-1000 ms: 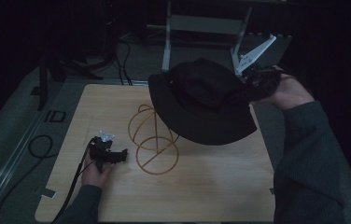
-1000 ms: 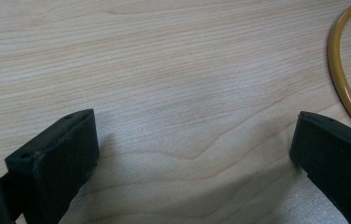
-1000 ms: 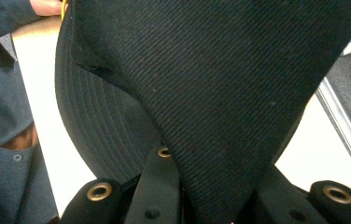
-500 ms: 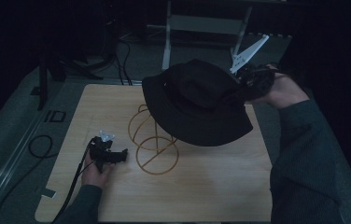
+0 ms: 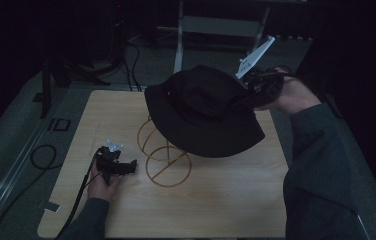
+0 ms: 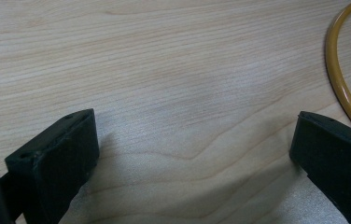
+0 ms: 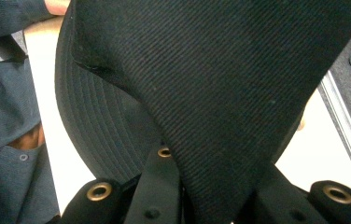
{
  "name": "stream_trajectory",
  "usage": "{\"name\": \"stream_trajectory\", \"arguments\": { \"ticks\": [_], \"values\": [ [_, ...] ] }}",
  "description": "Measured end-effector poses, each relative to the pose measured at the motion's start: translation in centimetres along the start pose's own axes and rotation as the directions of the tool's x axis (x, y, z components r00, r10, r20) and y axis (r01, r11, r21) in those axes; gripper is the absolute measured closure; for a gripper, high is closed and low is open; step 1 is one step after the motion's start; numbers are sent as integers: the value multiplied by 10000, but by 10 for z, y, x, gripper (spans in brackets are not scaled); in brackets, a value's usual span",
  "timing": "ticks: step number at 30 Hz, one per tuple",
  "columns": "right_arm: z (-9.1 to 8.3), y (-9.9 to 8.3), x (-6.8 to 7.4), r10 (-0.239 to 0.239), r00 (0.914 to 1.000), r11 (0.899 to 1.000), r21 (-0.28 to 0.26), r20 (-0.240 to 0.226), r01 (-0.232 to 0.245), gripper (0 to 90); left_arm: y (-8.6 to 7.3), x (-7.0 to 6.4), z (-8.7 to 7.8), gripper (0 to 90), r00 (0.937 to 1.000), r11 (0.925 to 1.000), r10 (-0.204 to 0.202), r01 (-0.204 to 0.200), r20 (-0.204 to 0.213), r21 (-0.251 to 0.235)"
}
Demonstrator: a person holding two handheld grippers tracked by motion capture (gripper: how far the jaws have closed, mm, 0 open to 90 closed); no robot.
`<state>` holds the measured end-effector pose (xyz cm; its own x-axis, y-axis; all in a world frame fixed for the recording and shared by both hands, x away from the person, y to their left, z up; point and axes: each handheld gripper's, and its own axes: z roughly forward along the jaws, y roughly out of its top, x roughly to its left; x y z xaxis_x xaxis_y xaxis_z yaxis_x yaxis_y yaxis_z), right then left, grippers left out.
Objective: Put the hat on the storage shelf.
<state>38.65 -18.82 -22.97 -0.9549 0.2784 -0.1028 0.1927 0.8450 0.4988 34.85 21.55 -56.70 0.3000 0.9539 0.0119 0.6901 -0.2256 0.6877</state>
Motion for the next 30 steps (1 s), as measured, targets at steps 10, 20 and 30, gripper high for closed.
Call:
{"name": "stream_trajectory", "arguments": {
  "ticks": [10, 20, 30],
  "values": [
    [10, 10, 2, -176, 9996, 9998, 21, -215, 177, 863, 0, 0, 0, 15, 10000, 10000, 21, -21, 18, 27],
    [17, 19, 6, -418, 9985, 9991, 61, -362, 421, 862, 0, -1, 0, 15, 10000, 10000, 16, -16, 27, 2],
    [26, 31, 11, -654, 9964, 9978, 80, -541, 659, 861, 1, -1, 0, 15, 10000, 10000, 28, -28, 43, 21]
  ]
}}
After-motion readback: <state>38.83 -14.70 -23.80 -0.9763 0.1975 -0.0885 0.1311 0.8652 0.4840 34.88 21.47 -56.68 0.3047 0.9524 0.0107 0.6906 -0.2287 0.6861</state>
